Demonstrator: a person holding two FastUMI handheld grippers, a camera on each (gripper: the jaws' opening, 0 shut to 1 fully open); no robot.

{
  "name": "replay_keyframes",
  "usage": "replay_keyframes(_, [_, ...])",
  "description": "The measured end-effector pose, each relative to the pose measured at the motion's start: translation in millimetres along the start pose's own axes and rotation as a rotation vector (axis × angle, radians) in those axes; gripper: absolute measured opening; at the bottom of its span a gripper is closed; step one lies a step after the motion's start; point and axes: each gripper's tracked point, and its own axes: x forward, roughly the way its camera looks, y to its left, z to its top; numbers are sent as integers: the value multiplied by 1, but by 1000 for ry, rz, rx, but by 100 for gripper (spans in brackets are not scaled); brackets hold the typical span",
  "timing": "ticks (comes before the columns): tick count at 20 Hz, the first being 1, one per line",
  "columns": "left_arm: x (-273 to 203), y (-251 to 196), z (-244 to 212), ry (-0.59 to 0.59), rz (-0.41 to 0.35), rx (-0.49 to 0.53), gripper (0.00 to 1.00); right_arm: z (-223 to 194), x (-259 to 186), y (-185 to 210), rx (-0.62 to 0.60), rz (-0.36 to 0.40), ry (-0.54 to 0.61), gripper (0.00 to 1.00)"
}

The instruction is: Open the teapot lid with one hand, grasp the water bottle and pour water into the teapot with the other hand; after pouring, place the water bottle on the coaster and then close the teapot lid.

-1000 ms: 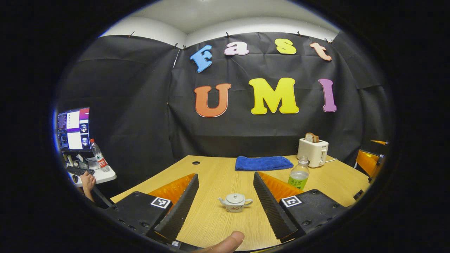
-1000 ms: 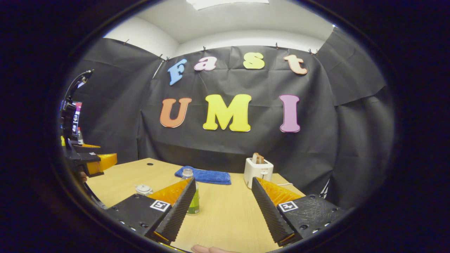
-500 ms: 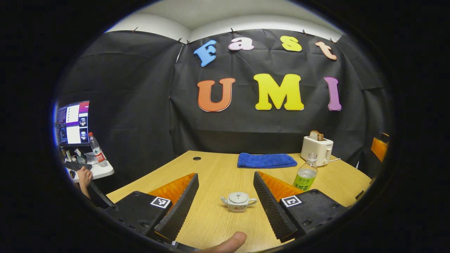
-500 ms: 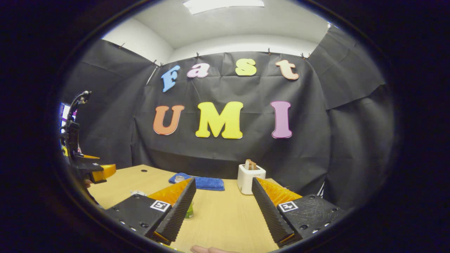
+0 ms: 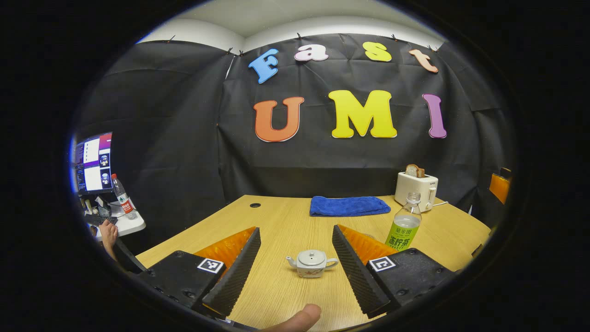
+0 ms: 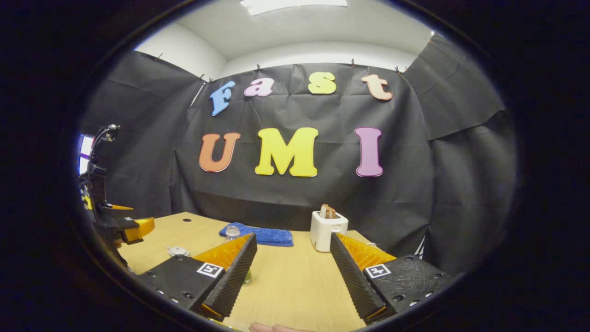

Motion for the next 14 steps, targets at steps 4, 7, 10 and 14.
replay_keyframes(4, [26, -7, 1, -79, -29, -8, 98, -2, 2, -3, 0, -16, 3, 95])
replay_keyframes(7, [54, -16, -22, -80, -56, -8, 98, -8, 5, -2, -2, -18, 17, 95])
replay_keyframes(10, [76, -21, -54, -27, -62, 29, 98, -11, 8, -2, -2, -19, 27, 95])
replay_keyframes(14, [94, -32, -83, 37, -101, 11, 87, -17, 13, -2, -3, -24, 44, 95])
